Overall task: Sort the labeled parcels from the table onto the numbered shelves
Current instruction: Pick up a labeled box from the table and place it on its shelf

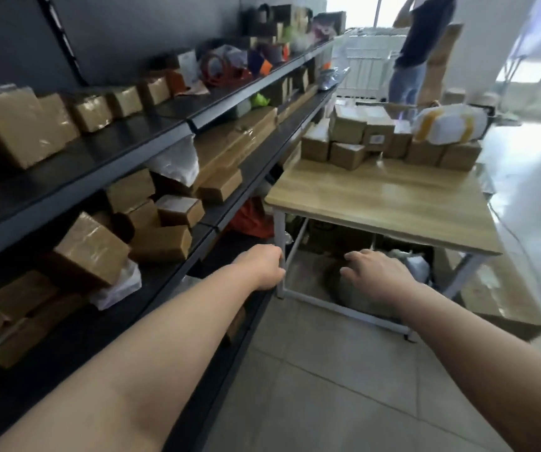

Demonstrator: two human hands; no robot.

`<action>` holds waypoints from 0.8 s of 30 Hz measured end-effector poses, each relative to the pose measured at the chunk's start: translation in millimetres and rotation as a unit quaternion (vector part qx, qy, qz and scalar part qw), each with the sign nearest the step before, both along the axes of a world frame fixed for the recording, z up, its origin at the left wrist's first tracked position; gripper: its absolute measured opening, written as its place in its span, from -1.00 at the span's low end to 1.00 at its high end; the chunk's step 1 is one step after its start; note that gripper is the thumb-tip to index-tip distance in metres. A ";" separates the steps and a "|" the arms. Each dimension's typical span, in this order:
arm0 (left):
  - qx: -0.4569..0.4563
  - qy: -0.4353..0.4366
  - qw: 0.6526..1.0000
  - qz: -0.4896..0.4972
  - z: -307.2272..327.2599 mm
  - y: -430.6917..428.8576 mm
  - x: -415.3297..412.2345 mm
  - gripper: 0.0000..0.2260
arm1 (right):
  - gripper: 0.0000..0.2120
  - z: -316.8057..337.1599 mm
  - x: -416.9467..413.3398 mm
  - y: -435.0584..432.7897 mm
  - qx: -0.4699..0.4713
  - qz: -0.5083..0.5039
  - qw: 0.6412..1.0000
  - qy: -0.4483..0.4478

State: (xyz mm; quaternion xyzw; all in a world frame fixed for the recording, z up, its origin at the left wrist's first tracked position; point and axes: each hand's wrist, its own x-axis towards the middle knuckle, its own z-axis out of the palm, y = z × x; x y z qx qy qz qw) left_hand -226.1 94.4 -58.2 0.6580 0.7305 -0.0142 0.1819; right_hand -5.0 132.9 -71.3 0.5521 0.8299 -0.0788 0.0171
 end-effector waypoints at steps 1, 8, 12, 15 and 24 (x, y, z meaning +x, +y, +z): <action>-0.002 -0.001 1.000 -0.013 -2.4 17.9 6.5 -0.63 | -0.58 -2.1 8.7 10.3 -0.002 -0.019 1.000 0.002; -0.005 -0.026 0.993 -0.115 -9.8 148.6 75.8 -0.58 | -0.58 -16.5 71.1 102.2 -0.012 -0.118 0.993 0.020; 0.000 -0.046 0.992 -0.115 -7.2 222.7 116.8 -0.59 | -0.56 -18.1 103.2 174.5 -0.015 -0.139 0.990 0.027; -0.012 -0.051 0.992 -0.111 -2.4 276.1 143.3 -0.56 | -0.55 -8.1 124.4 229.8 -0.022 -0.134 0.990 0.030; -0.019 -0.079 0.993 -0.081 -10.5 408.2 174.3 -0.54 | -0.54 -3.0 155.7 370.4 -0.015 -0.139 0.989 0.052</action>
